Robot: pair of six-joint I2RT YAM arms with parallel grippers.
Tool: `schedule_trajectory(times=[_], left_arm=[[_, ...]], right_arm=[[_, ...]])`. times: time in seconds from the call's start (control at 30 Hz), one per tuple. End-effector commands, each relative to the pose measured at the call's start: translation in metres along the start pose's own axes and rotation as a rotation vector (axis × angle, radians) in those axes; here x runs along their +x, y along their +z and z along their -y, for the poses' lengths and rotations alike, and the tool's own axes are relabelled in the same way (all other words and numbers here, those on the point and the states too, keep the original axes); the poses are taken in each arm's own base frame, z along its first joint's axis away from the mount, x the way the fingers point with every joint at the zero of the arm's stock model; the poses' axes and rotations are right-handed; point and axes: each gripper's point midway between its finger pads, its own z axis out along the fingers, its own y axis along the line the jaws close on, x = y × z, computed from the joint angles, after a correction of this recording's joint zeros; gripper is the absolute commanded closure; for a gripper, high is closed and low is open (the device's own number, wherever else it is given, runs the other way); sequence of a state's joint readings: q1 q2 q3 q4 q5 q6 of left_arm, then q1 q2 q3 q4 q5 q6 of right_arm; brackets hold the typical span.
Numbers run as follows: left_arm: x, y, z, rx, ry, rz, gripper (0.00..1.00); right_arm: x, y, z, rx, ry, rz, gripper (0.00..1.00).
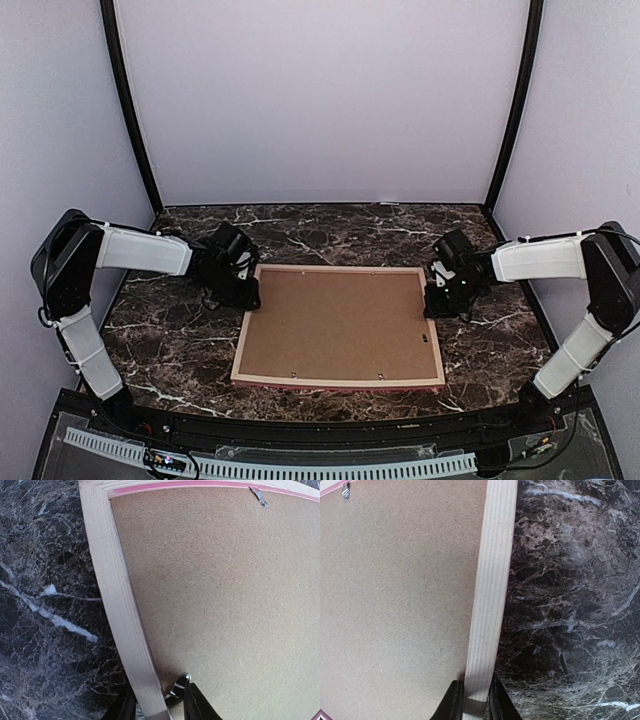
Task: Put the photo into the frame
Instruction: Rotate the fastener at the center of the board, then press the fastener onto the backboard.
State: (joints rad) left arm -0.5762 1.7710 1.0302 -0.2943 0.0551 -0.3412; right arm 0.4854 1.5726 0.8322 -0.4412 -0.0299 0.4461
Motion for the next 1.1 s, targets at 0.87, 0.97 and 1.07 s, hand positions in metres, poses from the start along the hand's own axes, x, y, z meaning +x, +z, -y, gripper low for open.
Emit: schedule_trajectory(times=[0.87, 0.97, 1.07], left_arm=[[0.002, -0.022, 0.005, 0.071, -0.017, 0.019, 0.40], [0.012, -0.022, 0.000, 0.054, -0.038, 0.002, 0.44], [0.019, -0.021, -0.003, 0.044, -0.058, -0.009, 0.50]], right_arm=[[0.000, 0.012, 0.002, 0.021, -0.042, -0.027, 0.79], [0.000, 0.012, 0.002, 0.019, -0.041, -0.029, 0.78], [0.000, 0.012, 0.002, 0.016, -0.034, -0.027, 0.77]])
